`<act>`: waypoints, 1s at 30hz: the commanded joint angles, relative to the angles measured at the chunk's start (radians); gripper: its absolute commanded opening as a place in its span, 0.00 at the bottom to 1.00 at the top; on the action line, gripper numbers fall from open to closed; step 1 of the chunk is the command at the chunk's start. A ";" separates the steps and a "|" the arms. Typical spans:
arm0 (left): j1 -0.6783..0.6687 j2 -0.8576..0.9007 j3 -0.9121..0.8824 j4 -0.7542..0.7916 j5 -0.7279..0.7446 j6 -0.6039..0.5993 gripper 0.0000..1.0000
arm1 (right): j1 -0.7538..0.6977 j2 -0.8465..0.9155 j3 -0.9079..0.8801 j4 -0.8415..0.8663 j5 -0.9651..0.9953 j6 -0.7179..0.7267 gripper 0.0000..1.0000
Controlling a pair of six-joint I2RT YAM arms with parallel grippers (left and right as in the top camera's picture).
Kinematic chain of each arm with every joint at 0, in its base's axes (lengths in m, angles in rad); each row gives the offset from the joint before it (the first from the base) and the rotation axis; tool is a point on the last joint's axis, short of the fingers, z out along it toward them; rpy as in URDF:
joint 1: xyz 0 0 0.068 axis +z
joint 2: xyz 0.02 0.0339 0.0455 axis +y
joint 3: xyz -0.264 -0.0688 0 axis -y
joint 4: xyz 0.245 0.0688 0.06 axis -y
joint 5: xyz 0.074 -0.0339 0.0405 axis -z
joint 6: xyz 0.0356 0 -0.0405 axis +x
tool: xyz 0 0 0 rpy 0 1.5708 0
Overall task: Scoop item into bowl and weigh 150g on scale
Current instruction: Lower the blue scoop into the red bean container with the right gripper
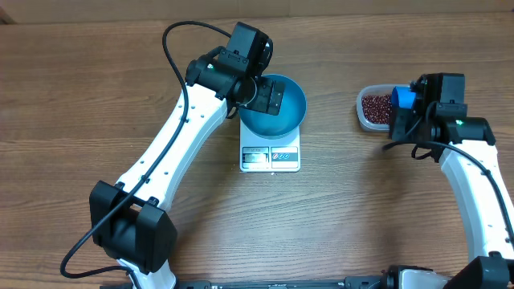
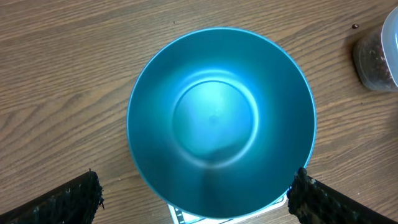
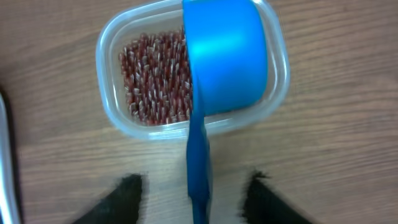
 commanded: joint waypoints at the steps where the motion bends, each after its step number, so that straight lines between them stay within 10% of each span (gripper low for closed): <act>1: -0.005 0.017 0.012 0.009 -0.006 0.019 1.00 | -0.002 0.002 -0.009 0.065 -0.007 -0.032 0.45; 30: -0.005 0.024 0.011 0.008 -0.006 0.019 1.00 | -0.002 0.116 -0.015 0.183 0.003 -0.112 0.19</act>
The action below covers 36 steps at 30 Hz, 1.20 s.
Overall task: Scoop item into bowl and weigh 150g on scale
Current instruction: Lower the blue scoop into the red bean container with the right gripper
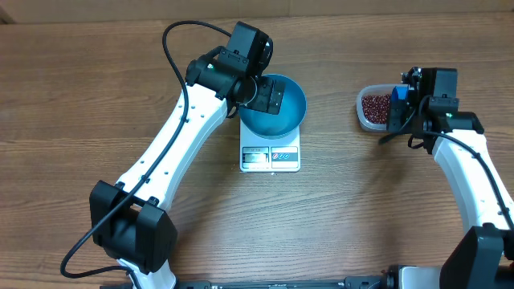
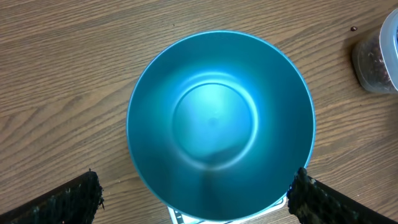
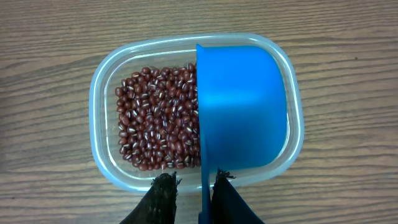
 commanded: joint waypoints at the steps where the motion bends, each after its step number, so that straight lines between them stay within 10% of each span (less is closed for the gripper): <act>1: -0.005 0.024 0.011 0.002 -0.006 0.019 1.00 | -0.002 0.015 -0.004 0.021 0.002 -0.005 0.17; 6: -0.005 0.024 0.011 0.002 -0.006 0.019 1.00 | -0.002 0.015 -0.004 0.028 0.018 -0.005 0.04; 36: -0.004 0.024 0.172 -0.109 0.013 0.100 0.94 | -0.002 0.016 0.414 -0.372 0.002 -0.211 0.03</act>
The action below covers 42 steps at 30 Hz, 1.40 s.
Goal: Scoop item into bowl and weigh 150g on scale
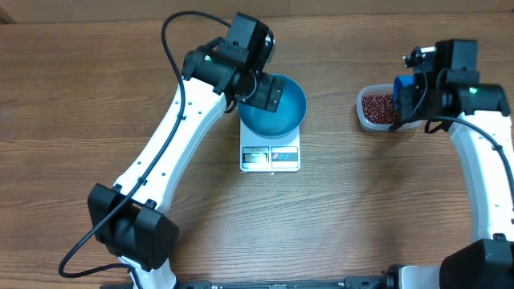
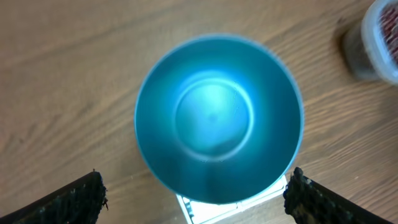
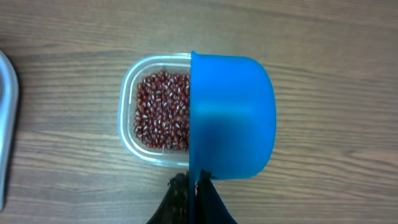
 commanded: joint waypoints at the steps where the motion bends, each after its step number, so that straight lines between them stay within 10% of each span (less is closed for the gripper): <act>1: -0.006 0.008 0.045 0.018 0.008 0.014 0.91 | -0.002 -0.003 0.086 -0.011 0.016 -0.023 0.03; 4: -0.013 0.023 0.037 0.009 0.027 -0.035 0.74 | -0.002 0.009 0.085 -0.011 0.022 -0.019 0.03; 8: -0.029 0.035 0.011 -0.047 0.061 -0.053 0.04 | -0.002 0.054 0.079 -0.018 0.022 -0.018 0.03; 21: -0.092 0.034 -0.020 -0.194 0.071 -0.113 0.05 | -0.002 0.165 0.076 -0.018 0.032 -0.010 0.04; 42: -0.258 -0.005 -0.453 0.255 -0.153 -0.177 0.04 | -0.002 0.165 0.075 -0.018 0.031 0.008 0.04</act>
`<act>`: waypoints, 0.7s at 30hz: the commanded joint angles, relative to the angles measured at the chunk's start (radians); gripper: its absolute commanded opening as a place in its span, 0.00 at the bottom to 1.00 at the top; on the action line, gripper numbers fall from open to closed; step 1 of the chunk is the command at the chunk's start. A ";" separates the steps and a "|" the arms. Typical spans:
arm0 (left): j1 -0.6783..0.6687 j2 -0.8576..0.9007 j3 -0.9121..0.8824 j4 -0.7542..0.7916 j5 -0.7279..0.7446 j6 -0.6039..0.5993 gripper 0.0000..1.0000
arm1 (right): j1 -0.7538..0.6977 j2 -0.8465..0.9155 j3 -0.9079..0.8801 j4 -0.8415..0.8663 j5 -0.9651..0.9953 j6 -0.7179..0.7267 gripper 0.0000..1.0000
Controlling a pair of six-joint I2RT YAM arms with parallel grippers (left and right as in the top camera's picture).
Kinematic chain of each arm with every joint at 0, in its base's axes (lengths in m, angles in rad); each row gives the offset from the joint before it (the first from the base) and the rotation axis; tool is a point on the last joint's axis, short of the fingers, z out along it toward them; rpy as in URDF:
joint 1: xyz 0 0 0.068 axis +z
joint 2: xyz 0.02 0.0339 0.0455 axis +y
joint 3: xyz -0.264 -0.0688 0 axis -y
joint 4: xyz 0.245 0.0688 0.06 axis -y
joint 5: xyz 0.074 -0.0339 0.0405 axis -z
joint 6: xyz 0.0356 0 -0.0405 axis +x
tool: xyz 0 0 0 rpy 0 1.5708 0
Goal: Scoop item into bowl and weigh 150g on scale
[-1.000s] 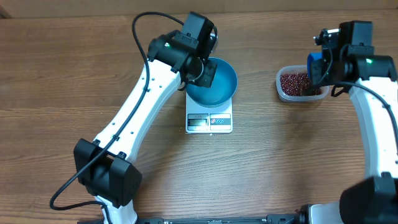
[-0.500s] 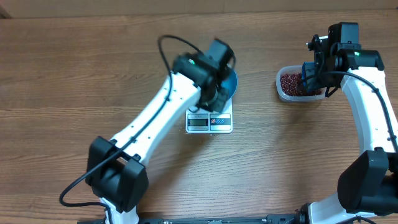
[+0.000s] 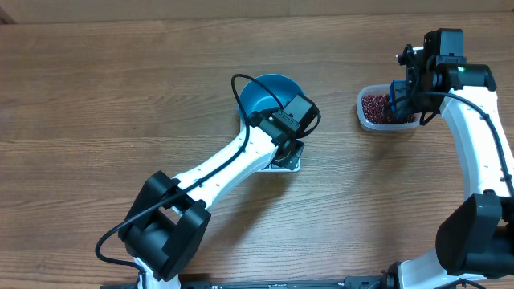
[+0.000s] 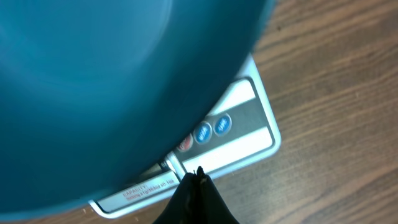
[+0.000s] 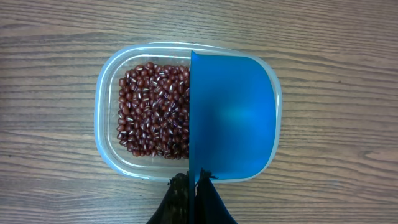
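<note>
The empty blue bowl (image 3: 263, 95) stands on the silver scale (image 4: 249, 118), and it fills the upper left of the left wrist view. My left gripper (image 4: 198, 175) is shut with nothing in it. Its tip sits low at the scale's front panel, beside the round buttons (image 4: 212, 129). In the overhead view the left gripper (image 3: 291, 149) covers most of the scale. My right gripper (image 5: 194, 182) is shut on the handle of the blue scoop (image 5: 233, 118). The scoop hangs over the right half of the clear container (image 5: 109, 134) of red beans (image 5: 152, 112).
The wooden table (image 3: 96, 120) carries only the scale with the bowl at centre and the bean container (image 3: 377, 109) at the far right. The left arm stretches diagonally from the front left toward the scale.
My left gripper was open high above the bowl. Now it is shut and down at the scale's front panel. The right gripper with the scoop is lower, closer over the bean container.
At first my left gripper hung open over the empty bowl while the right held the scoop over the beans. The right then sat close over the container, later higher. Now the left is shut at the scale's buttons and the scoop is low over the beans again.
</note>
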 commanded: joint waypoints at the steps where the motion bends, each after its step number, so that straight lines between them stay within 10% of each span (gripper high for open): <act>1: 0.007 -0.031 -0.016 0.023 -0.031 -0.014 0.04 | -0.002 -0.007 0.008 0.005 0.008 0.007 0.04; 21: 0.007 -0.031 -0.079 0.100 -0.030 -0.051 0.04 | -0.002 -0.007 0.008 0.012 0.005 0.007 0.04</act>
